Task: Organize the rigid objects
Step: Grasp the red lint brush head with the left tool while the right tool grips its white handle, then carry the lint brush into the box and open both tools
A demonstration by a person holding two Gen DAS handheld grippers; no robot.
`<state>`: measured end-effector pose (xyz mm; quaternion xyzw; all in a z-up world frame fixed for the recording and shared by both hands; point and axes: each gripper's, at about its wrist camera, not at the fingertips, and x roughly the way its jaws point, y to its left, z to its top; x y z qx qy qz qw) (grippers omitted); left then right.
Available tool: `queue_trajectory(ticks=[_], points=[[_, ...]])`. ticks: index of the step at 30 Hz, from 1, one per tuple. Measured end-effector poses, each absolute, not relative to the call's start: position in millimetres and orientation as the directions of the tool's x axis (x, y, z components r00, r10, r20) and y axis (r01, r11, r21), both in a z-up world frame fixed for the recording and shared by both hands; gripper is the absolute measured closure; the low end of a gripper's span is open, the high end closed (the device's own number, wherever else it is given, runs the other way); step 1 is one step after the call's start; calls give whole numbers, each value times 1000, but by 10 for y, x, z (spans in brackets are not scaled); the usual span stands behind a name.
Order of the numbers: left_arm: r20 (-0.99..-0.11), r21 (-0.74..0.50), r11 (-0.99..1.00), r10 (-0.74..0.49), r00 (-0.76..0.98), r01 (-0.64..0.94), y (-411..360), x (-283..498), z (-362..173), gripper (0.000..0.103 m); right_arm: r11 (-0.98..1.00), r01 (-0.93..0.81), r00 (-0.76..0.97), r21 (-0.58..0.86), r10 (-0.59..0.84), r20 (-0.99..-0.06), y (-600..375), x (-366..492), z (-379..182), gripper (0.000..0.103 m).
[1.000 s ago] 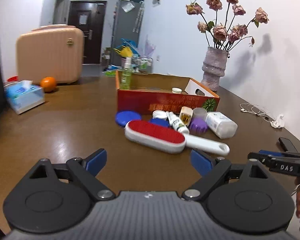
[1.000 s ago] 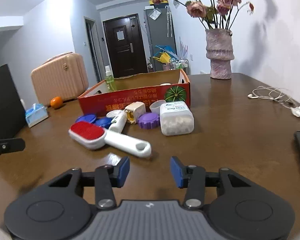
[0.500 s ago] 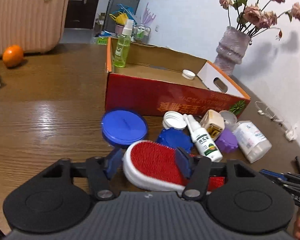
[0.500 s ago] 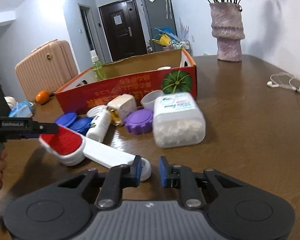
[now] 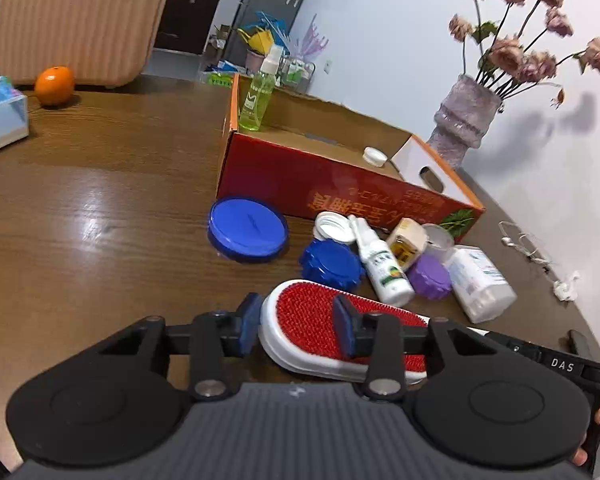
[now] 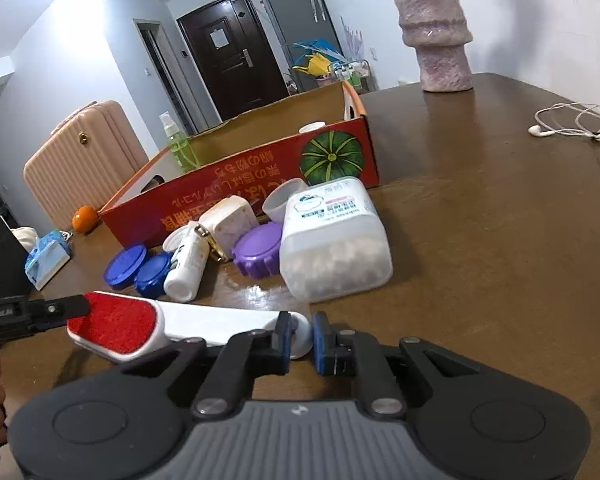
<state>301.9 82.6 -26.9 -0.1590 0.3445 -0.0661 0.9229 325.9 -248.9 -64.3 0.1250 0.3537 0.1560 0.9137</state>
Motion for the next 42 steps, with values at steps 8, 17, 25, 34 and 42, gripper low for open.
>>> queue_trajectory(ticks=[8,17,25,34,42], points=[[-540,-392,920,-240,807,12,747,2144,-50,64,918,-218,759,331,372,-535,-2616,2532,-282,91],[-466,-397,917,-239,852,40,678,1766,255,65,921,-235,814,312,362,-455,-2671,2273,80,91],[-459,-371,927,-241,855,62,727,2733,475,65,930,-229,832,287,340,-438,-2554,3294,344,91],[-570,-369,929,-214,793,-15,1001,4848,506,64,945,-181,767,271,308,-563,-2181,5489,308,91],[-724,-260,962,-137,676,-83,1030,5920,75,68,972,-202,668,116,223,-709,-1808,6417,-170,92]])
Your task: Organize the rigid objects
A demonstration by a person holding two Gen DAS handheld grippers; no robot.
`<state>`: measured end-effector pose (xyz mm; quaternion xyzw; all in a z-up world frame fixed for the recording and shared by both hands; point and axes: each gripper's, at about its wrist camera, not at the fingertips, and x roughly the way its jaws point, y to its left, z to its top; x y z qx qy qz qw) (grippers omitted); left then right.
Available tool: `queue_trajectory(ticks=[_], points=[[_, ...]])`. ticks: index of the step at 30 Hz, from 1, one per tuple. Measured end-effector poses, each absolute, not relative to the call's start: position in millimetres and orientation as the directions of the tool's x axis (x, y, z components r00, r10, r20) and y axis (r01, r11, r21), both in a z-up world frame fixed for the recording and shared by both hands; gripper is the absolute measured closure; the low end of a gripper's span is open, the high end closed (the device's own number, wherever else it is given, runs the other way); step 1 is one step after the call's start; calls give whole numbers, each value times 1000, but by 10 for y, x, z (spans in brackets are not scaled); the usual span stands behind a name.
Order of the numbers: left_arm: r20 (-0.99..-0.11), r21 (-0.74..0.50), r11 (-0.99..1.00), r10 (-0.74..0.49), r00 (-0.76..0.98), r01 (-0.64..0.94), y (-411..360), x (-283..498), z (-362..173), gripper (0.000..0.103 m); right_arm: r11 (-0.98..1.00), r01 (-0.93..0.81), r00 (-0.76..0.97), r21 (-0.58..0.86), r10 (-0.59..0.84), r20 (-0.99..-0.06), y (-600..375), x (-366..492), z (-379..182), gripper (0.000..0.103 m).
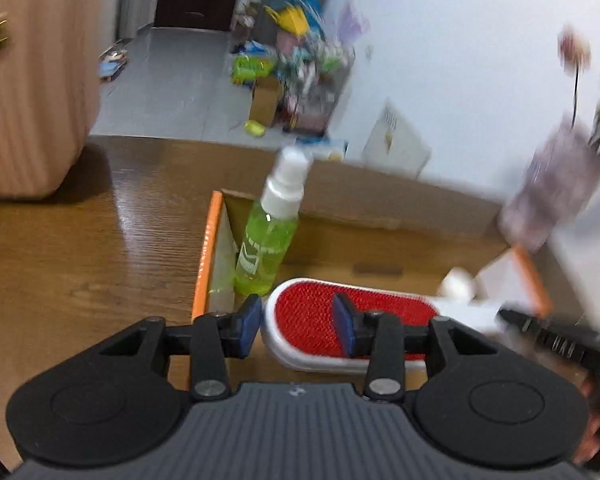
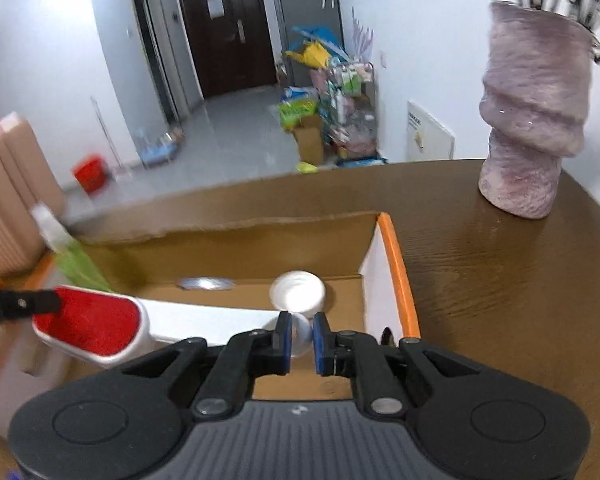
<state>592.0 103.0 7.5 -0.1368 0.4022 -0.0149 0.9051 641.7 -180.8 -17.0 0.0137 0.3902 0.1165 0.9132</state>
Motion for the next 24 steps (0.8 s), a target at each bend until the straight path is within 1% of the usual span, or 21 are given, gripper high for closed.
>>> queue_trajectory(ticks=[2,4,6,8,11,13,14,16,17,19,20,22,23,24], points=[[-748,-145,988,-68,660,-62,894,5998,5,67,974,-220,665,61,195,-721,-1719,6436,-252,91],[-748,-51,998,-14,664,-36,762,6022,-49,67,973,-230,674,27,179,-717,-1664,6407,-277,89],[-741,-19,1000,-1,672,-20,711,5992,-65,67,971,-238,693,16,182,-698,-1695,6352,-220,89],[-731,-20,1000,-9,682,-8,698,5924,-17,66,972,-233,720,1,173,-672,-1742,6290,-94,88],[-709,-6,1000,-1,706,-5,715,5751,159,63,974,-228,742,4,177,-646,-1867,6170,173,87],[-686,5,1000,5,728,-2,749,5591,338,56,972,-233,757,12,189,-625,-1975,6022,387,81],[-674,9,1000,10,739,-5,774,5514,427,55,971,-237,765,12,194,-613,-2025,5919,495,79],[-650,10,1000,12,759,-7,818,5278,625,48,968,-253,778,2,205,-594,-2105,5693,704,69],[-640,11,1000,14,768,-9,835,5158,722,46,965,-261,785,-4,210,-582,-2141,5557,795,65],[-611,13,1000,22,791,-17,875,4853,905,37,962,-273,802,-16,218,-556,-2214,5261,960,57],[-595,10,1000,23,804,-21,893,4672,982,35,960,-280,809,-22,224,-544,-2248,5125,1034,55],[-570,9,1000,19,821,-17,906,4335,1084,34,956,-293,822,-28,237,-518,-2304,4810,1149,44],[-558,13,1000,18,830,-13,902,4140,1116,34,954,-299,829,-28,245,-503,-2332,4659,1179,41],[-544,16,1000,19,839,-12,897,3952,1133,33,950,-312,834,-32,257,-488,-2354,4453,1204,36]])
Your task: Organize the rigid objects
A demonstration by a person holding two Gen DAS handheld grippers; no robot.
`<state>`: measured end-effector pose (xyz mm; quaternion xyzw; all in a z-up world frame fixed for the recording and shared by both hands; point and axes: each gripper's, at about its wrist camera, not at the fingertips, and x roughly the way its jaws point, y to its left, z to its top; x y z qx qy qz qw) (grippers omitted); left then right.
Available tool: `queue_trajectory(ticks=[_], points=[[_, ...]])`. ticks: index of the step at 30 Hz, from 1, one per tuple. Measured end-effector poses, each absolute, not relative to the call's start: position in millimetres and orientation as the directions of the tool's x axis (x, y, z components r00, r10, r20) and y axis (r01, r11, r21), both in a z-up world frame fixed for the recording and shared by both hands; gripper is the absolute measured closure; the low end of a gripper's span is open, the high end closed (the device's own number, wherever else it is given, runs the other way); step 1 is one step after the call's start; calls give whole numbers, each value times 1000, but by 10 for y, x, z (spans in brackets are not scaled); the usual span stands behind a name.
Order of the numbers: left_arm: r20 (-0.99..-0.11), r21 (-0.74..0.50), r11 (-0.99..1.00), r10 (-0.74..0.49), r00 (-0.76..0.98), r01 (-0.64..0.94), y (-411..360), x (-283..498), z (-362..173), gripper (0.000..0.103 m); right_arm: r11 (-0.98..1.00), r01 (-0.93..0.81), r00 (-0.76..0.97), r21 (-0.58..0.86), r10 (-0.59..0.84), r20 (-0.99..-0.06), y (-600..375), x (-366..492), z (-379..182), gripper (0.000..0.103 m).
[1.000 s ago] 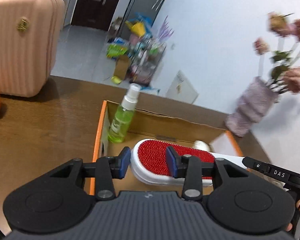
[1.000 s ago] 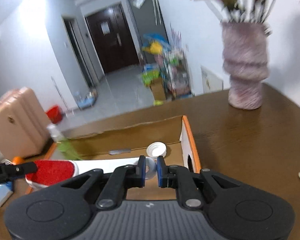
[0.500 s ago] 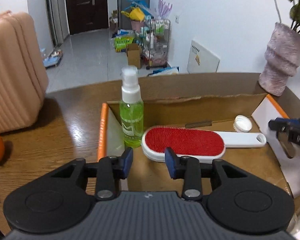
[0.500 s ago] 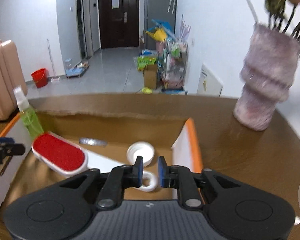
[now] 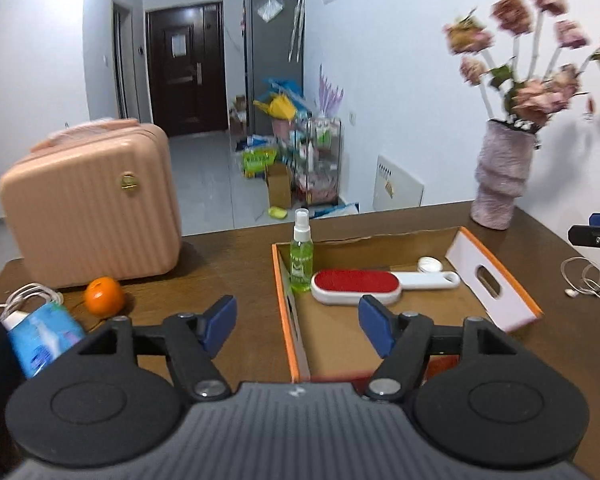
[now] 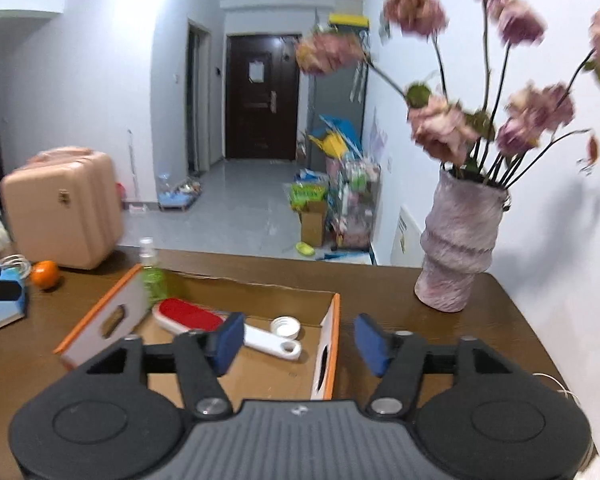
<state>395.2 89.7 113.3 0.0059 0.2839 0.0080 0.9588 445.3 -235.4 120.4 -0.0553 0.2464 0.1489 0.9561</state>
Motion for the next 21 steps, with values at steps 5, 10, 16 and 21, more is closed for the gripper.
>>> queue_trajectory(ticks=[5,10,16,21], points=[[-481,-1,1000,23,876,-27,835,3055,1076,26,938,-342,865,-50,293,-408,-2416,3558,1117,31],[-403,10,1000,27,915,-26,684,2178,863,20,965,-246,938,-89,215,-271,-2405,2621,857,21],[-306,-2,998,66,950,-70,472,1222,559,11,960,-279,942,-36,267,-202,-2353,1650,387,18],[-251,-6,996,90,964,-94,343,669,246,6,950,-310,923,26,307,-234,-2304,1196,39,17]])
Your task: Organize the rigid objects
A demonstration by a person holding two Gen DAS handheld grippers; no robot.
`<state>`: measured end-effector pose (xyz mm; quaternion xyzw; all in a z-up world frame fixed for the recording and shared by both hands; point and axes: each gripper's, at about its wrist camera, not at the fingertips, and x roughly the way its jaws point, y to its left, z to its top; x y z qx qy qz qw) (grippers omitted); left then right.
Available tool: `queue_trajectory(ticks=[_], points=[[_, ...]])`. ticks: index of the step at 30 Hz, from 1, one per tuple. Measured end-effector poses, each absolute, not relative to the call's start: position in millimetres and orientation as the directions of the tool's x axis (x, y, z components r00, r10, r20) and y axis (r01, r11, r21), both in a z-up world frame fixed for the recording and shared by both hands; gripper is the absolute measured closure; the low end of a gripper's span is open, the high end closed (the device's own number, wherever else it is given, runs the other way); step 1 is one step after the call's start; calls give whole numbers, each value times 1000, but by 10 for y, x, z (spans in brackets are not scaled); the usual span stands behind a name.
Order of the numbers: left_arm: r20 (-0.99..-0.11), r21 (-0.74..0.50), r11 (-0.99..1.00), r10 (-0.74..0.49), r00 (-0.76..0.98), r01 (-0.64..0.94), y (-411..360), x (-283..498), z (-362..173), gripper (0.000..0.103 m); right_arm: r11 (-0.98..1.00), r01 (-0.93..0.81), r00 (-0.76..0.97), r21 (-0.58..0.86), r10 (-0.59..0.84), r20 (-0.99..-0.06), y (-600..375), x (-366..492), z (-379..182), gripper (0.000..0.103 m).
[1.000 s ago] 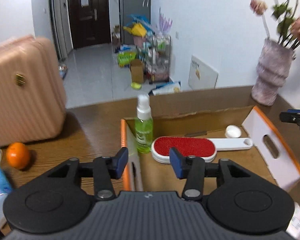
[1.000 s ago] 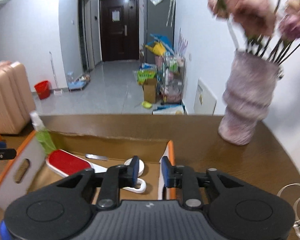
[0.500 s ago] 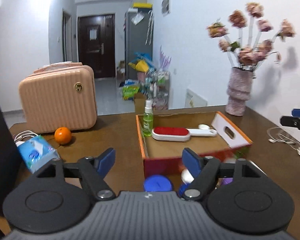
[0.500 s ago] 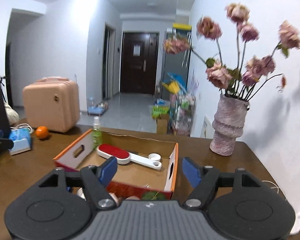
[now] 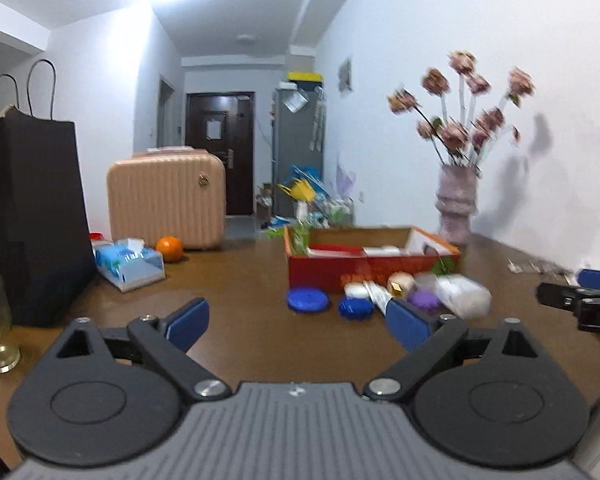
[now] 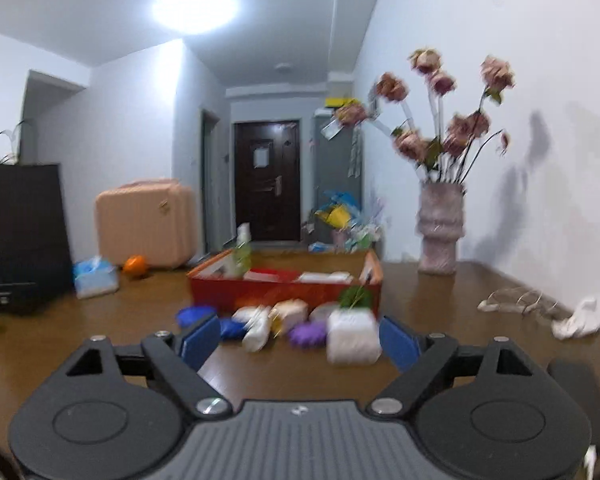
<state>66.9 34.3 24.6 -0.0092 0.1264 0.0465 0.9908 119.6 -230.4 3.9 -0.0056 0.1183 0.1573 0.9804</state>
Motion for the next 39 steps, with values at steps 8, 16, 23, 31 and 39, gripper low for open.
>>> queue_trajectory(ticks=[8,16,23,31,39], points=[[-293,11,995,94,951,-95,309,567,107,5,943,-334,913,-9,320,-253,-2221,1108,-44,16],[-333,10,998,65,941,-66,283,748,14,4,956,-293,914,20,286,-289,-2271,1304,-123,16],[-391,4,999,34,920,-35,291,1320,-81,4,959,-281,896,27,273,-349,-2239,1802,-220,17],[-507,-43,999,-29,862,8,485,2486,-196,5,942,-333,835,49,318,-450,-2024,2764,-230,23],[-570,16,999,-17,822,32,596,3568,-444,13,870,-477,690,126,459,-560,-1411,3682,-434,59]])
